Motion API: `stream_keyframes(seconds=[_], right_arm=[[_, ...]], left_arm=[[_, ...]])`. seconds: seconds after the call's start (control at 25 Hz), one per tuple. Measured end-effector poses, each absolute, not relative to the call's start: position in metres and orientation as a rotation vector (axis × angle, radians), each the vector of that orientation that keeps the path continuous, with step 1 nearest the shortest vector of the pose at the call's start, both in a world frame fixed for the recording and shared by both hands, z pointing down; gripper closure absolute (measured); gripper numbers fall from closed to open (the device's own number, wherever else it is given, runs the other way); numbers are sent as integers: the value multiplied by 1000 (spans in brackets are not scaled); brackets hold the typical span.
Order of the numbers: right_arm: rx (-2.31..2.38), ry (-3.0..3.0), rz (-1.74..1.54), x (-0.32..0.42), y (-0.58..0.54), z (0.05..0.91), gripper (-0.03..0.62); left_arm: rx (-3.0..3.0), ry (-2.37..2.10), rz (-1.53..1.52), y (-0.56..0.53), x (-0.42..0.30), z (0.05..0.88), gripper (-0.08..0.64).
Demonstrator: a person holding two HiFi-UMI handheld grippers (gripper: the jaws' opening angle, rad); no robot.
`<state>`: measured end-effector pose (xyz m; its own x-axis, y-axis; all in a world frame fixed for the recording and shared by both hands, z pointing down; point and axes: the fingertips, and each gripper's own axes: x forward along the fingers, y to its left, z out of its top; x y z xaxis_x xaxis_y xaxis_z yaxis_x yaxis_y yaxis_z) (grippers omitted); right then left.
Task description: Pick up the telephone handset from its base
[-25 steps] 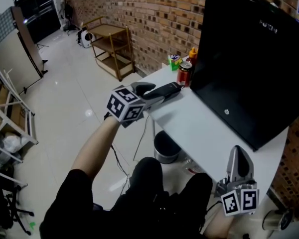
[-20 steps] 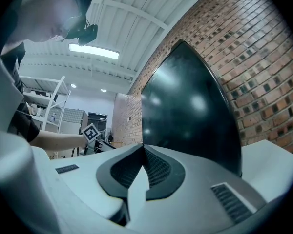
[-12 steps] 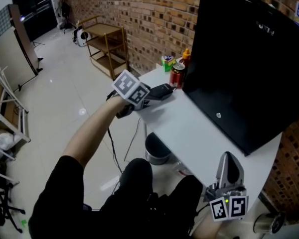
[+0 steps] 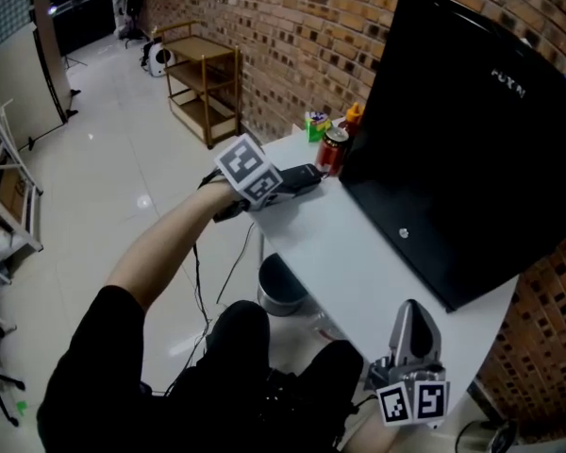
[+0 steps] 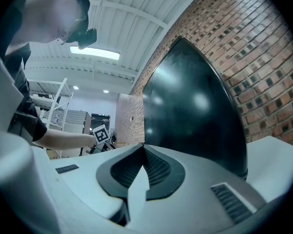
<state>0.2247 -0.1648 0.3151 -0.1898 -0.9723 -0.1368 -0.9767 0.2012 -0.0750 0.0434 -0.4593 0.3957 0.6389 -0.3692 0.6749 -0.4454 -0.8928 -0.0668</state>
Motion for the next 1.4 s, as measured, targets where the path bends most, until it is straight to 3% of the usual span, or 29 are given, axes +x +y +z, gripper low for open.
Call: stream_keyframes(seconds=[0.28,0.64,1.4], right_arm=[[-1913,2307,51,227,-168,316,581],[-1931,2294,54,230,-168,315,583],[-1922,2324,130,210,-156,302,583]], left_arm=[[2786,-721,1046,-459,41,389,307],[2870,-780,773,-457,29,345,307],[3065,-689,-502,-345,-91,259,307]])
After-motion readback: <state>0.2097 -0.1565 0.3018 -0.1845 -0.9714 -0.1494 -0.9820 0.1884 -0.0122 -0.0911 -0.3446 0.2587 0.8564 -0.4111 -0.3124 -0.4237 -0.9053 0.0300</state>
